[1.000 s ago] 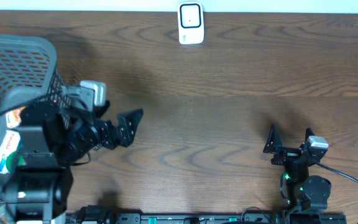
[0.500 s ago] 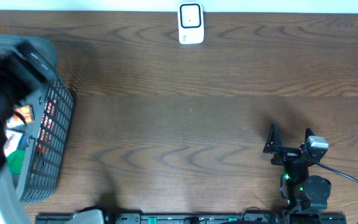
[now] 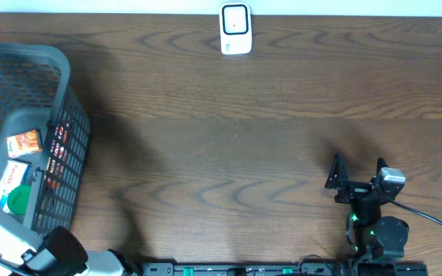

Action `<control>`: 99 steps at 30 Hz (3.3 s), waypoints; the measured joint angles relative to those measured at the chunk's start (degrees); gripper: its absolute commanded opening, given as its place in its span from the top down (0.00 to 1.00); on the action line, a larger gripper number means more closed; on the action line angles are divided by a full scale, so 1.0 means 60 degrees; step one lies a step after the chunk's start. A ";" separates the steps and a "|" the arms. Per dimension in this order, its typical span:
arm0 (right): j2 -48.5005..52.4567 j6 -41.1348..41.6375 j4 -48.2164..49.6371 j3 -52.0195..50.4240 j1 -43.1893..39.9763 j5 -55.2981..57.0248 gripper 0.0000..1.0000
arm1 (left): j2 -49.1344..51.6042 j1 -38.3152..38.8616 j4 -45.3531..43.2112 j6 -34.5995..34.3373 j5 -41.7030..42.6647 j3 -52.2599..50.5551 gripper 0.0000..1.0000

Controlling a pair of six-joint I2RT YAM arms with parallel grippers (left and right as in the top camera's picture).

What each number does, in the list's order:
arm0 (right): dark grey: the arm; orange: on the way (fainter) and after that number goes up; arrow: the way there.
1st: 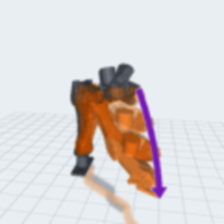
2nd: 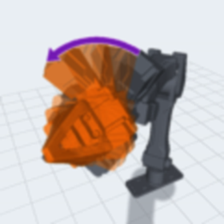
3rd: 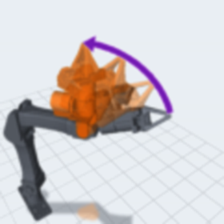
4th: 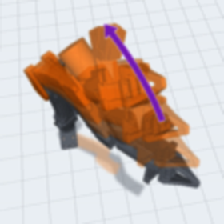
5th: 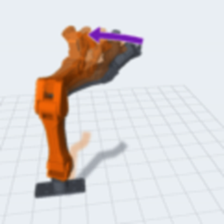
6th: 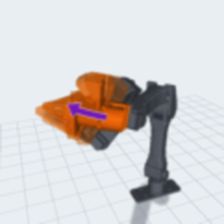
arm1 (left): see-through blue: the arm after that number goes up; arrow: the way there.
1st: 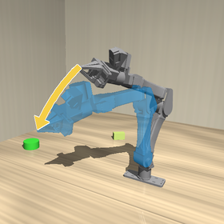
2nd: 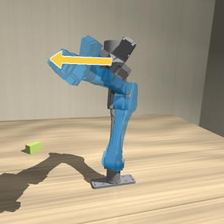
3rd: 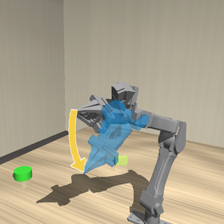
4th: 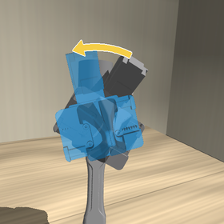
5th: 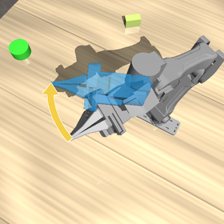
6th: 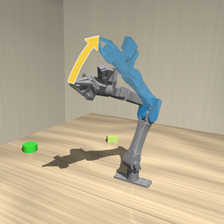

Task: Scan the item barcode
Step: 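Reach the left gripper into the basket and grasp the green-lidded jar, then lift the jar out and place it upright on the table center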

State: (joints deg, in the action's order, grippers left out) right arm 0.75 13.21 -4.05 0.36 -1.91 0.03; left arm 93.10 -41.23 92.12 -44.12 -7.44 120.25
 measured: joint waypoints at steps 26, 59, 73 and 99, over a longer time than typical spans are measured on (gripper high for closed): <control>-0.0004 0.0000 0.0000 0.0000 0.0000 0.0000 0.01 | -0.0127 -0.0503 -0.3920 0.0291 -0.0047 -0.6619 0.02; -0.0004 0.0000 0.0000 0.0000 0.0000 0.0000 0.01 | -0.0277 -0.1494 -0.7198 0.1191 0.1268 -1.0229 0.02; -0.0004 0.0004 0.0000 0.0000 0.0000 0.0000 0.01 | -0.0277 -0.1494 -0.7912 0.1330 0.1395 -1.0604 0.02; -0.0004 0.0000 0.0000 0.0000 0.0000 0.0000 0.01 | 0.0076 -0.1494 -0.8204 0.1614 0.1330 -1.0575 0.02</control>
State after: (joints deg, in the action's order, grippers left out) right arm 0.73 13.21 -4.05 0.36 -1.91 0.03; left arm 93.56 -50.19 42.89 -34.44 0.54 56.80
